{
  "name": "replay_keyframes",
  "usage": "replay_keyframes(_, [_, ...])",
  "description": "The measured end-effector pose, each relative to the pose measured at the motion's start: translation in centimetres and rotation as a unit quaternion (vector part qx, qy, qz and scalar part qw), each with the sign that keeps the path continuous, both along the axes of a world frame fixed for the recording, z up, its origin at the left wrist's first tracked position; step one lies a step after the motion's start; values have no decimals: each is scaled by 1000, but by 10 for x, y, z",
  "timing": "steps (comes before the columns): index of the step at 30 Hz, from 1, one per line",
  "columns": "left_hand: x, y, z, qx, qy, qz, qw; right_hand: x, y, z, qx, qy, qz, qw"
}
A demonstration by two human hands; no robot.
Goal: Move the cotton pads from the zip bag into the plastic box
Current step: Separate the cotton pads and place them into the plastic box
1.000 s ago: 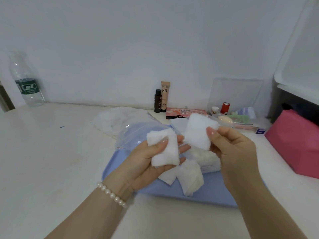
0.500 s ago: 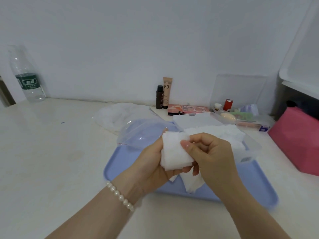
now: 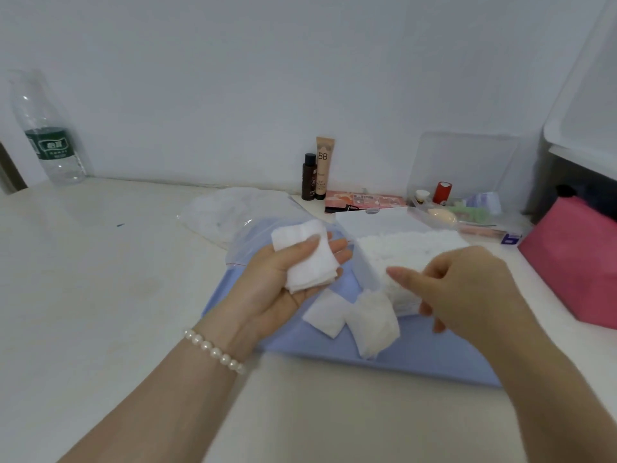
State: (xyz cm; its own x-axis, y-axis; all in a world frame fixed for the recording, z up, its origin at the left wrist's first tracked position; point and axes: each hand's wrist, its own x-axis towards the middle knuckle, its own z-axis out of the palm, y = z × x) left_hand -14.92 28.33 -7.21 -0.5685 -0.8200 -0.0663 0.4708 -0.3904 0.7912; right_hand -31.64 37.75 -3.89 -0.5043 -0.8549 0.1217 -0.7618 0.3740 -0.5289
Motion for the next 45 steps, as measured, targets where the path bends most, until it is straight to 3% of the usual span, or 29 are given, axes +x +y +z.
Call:
replay_keyframes(2, [2,-2,-1,-1,-14,1,1000,9,1,-2,159,14,2,987])
replay_keyframes(5, [0,0,-2,1,-44,-4,999,17,-4,-17,179,-12,40,983])
replay_keyframes(8, [-1,1,-3,8,-55,-7,998,15,-7,-22,81,-98,73,989])
replay_keyframes(10, [-1,-1,-3,16,-44,-5,999,12,-8,-18,-49,-182,88,978])
replay_keyframes(13, [3,-3,-2,33,-5,-19,999,9,-10,-13,-215,-339,83,912])
replay_keyframes(16, [6,0,-2,18,11,-77,997,10,-13,-16,-249,-412,65,874])
replay_keyframes(19, [2,2,-7,-40,6,-135,990,14,-14,-21,-217,-424,82,875])
replay_keyframes(22, [-3,0,-11,-73,17,-132,988,18,-13,-19,-187,-419,120,880])
replay_keyframes(28, [1,0,-11,-76,32,-138,987,11,-15,-19,-226,-472,134,841])
replay_keyframes(35, [-1,0,-13,-87,33,-141,986,10,-15,-20,-208,-553,187,785])
replay_keyframes(40, [-3,0,-16,-112,3,-106,988,15,-14,-19,-225,-546,190,784])
replay_keyframes(45, [-7,2,-17,-138,-39,-23,989,23,-15,-22,-275,-489,177,808])
